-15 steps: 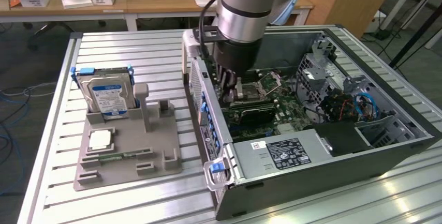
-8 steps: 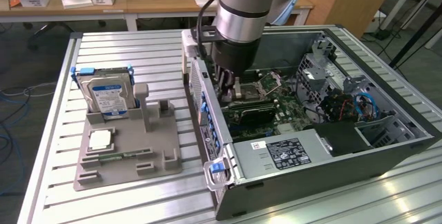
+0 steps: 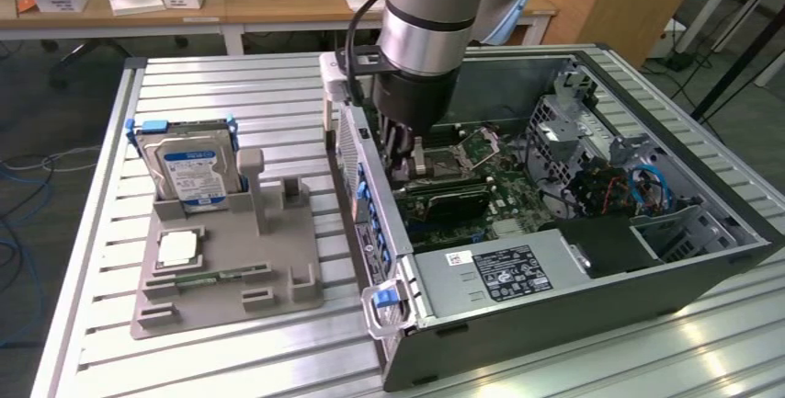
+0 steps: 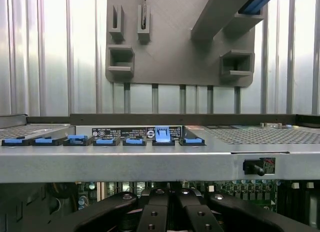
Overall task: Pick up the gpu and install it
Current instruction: 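Press down on the gpu until it lock into place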
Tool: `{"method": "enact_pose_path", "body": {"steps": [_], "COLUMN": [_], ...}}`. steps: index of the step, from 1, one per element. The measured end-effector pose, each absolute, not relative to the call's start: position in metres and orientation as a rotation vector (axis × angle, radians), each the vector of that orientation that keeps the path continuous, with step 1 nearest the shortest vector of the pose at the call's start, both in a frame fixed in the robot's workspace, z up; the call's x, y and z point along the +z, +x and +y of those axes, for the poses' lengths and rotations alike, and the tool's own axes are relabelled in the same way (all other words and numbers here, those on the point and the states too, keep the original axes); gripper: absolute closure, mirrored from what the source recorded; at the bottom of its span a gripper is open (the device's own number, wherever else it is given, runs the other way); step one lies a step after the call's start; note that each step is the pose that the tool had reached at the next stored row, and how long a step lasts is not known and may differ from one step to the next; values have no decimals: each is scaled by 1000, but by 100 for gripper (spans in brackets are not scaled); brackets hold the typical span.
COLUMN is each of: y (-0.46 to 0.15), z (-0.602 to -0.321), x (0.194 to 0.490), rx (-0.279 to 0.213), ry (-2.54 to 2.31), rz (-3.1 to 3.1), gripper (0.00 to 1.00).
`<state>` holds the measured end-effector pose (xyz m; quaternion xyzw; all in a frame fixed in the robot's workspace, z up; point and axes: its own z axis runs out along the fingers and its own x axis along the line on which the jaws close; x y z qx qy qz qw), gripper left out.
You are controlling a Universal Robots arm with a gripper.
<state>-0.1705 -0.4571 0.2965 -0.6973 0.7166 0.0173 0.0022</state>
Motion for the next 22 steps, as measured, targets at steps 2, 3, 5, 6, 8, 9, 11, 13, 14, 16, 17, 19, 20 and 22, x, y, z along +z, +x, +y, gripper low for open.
{"method": "enact_pose_path", "body": {"steps": [2, 3, 5, 6, 8, 9, 11, 13, 14, 16, 17, 19, 20, 22], "y": [-171, -171, -171, -171, -171, -171, -171, -172, -172, -172, -172, -172, -172, -172], "z": [-457, -457, -458, -458, -458, -458, -458, -458, -458, -458, -458, -458, -458, -458], "x": [296, 296, 296, 296, 296, 296, 297, 296, 296, 296, 296, 297, 297, 300], "rx": [54, 54, 52, 52, 49, 48, 46, 46, 46, 46, 46, 46, 46, 47], "ry": [-2187, -2188, -2188, -2189, -2190, -2191, -2192, -2191, -2191, -2192, -2192, -2191, -2192, -2192], "rz": [2248, 2248, 2249, 2250, 2250, 2251, 2252, 2251, 2251, 2251, 2252, 2252, 2252, 2252], "gripper": [89, 89, 89, 89, 89, 89, 89, 89, 89, 89, 89, 89, 89, 89]}}
